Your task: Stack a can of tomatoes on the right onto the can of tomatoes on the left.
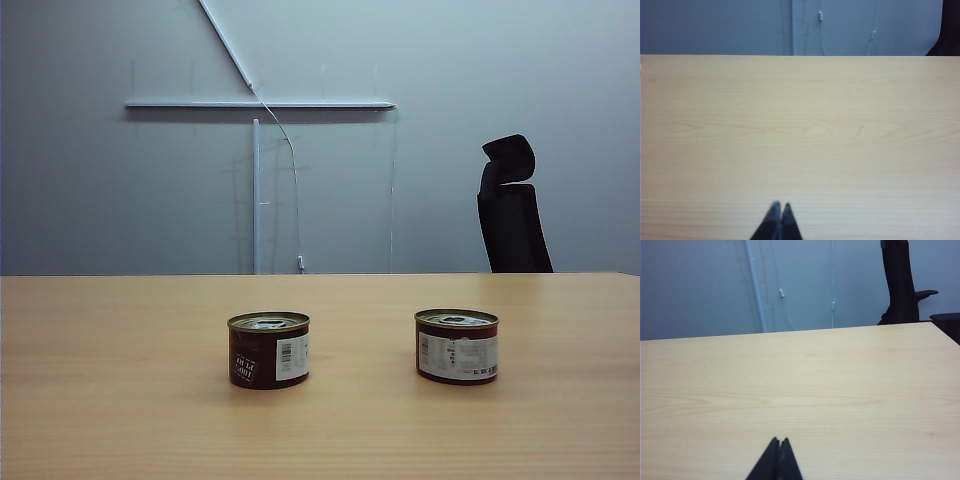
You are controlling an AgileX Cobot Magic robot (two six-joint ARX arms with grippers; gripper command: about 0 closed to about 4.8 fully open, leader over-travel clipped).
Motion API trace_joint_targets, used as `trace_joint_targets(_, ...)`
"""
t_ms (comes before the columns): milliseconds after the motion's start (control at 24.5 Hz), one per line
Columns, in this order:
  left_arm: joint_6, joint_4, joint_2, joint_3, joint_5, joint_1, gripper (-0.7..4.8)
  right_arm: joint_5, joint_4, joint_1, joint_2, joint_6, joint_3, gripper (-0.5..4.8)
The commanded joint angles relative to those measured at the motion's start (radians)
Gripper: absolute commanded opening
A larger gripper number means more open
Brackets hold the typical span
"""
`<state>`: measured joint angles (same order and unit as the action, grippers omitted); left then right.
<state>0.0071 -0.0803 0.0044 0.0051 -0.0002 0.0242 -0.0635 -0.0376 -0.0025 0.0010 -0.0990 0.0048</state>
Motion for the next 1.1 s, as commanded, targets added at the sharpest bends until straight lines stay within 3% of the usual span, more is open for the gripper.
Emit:
trace_joint_targets(41, 0.000, 0.007, 0.002, 0.004, 0.004, 0.000, -0.04, 0.001, -0.019, 0.000, -0.001, -0.002, -0.004, -0.01)
trace_joint_targets(368, 0.000, 0.007, 0.002, 0.004, 0.004, 0.000, -0.04, 0.001, -0.023, 0.000, -0.001, -0.003, -0.004, -0.01)
trace_joint_targets(491, 0.000, 0.007, 0.002, 0.003, -0.013, 0.040, -0.04, -0.021, -0.043, 0.001, -0.002, -0.010, -0.004, -0.01)
trace_joint_targets(573, 0.000, 0.008, 0.008, 0.003, -0.037, 0.113, -0.04, -0.055, -0.071, 0.001, -0.002, -0.042, -0.004, -0.01)
trace_joint_targets(654, 0.000, 0.007, 0.034, 0.003, -0.048, 0.303, -0.04, -0.097, -0.111, 0.001, -0.002, -0.119, 0.000, 0.00)
trace_joint_targets(736, 0.000, 0.007, 0.053, 0.003, -0.045, 0.404, -0.04, -0.105, -0.125, 0.001, -0.002, -0.167, 0.001, -0.01)
trace_joint_targets(900, 0.000, 0.007, 0.100, 0.003, -0.044, 0.570, -0.04, -0.127, -0.108, 0.002, 0.002, -0.198, 0.024, -0.01)
trace_joint_targets(1104, 0.000, 0.006, 0.162, 0.003, -0.044, 0.712, -0.04, -0.136, 0.016, 0.002, 0.004, -0.193, 0.114, -0.01)
